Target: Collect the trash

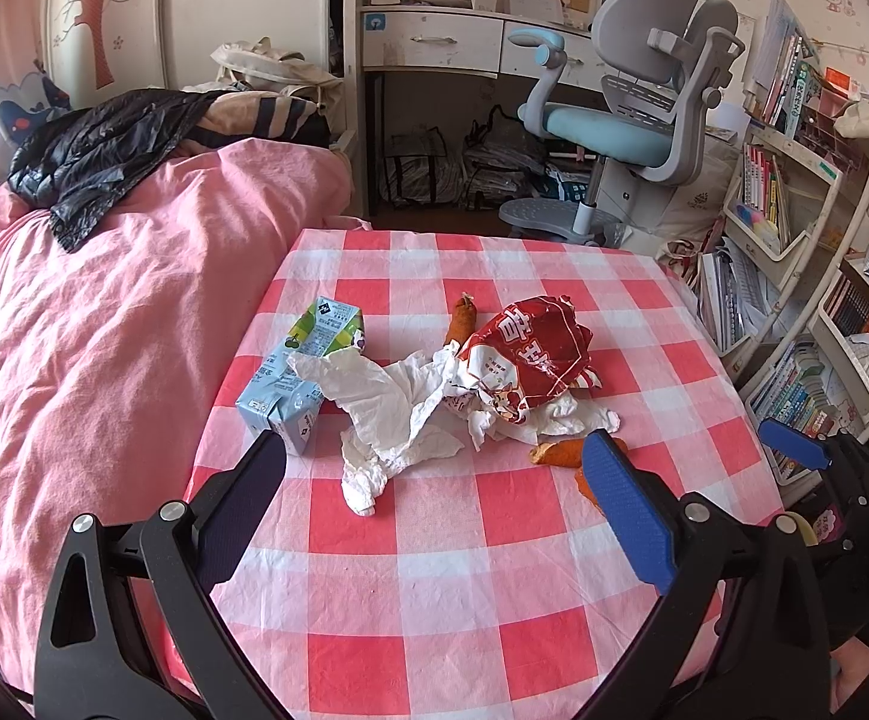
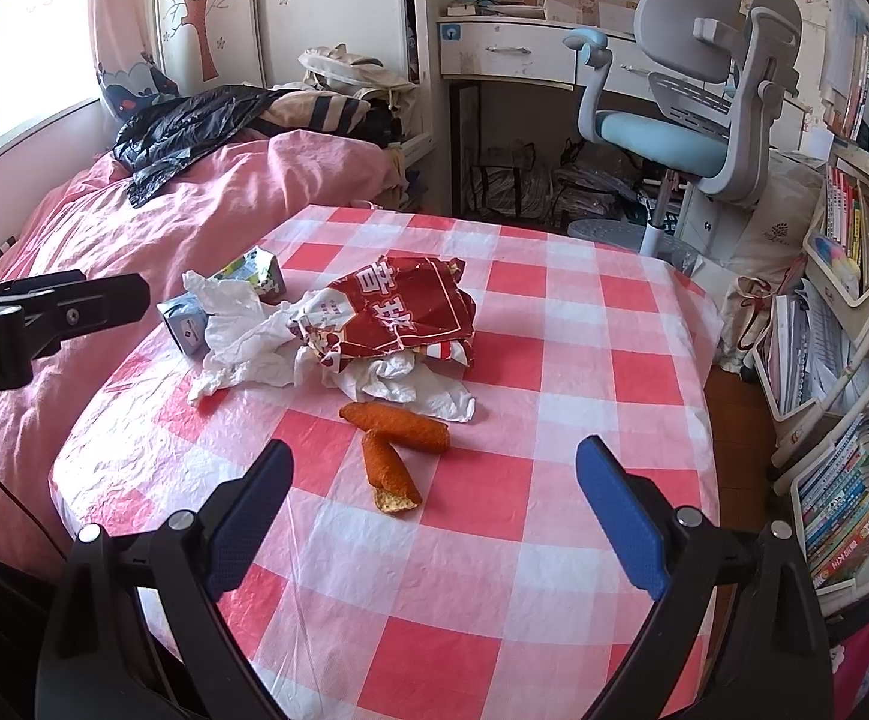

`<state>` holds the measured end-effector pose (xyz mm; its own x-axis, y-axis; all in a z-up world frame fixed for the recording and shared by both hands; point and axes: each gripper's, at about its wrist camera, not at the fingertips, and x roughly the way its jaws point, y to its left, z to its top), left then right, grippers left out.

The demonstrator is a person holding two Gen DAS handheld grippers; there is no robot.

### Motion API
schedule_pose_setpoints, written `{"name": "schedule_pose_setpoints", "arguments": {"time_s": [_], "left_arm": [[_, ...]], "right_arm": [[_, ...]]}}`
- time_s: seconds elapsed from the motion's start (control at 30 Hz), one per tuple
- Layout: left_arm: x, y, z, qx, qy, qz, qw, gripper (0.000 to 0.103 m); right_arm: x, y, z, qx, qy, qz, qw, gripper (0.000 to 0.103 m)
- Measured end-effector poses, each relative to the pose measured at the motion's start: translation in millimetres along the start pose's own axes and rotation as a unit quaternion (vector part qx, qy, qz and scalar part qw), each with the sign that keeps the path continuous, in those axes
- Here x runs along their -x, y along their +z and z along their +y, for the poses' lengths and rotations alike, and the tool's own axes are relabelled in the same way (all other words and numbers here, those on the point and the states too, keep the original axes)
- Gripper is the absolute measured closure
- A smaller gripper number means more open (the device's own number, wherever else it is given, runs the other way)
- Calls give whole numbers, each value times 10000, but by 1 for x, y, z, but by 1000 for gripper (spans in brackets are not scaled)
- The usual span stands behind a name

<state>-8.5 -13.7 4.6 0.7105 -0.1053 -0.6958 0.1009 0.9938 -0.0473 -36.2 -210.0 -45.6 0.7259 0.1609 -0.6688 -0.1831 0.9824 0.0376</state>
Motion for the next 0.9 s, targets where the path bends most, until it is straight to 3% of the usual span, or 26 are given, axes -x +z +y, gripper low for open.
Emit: {"name": "schedule_pose_setpoints", "arguments": {"time_s": [0.9], "left_arm": [[1,2,1,1,9,9,10000,8]], "right_arm": [[-2,1,2,9,11,15,10000,12]]}}
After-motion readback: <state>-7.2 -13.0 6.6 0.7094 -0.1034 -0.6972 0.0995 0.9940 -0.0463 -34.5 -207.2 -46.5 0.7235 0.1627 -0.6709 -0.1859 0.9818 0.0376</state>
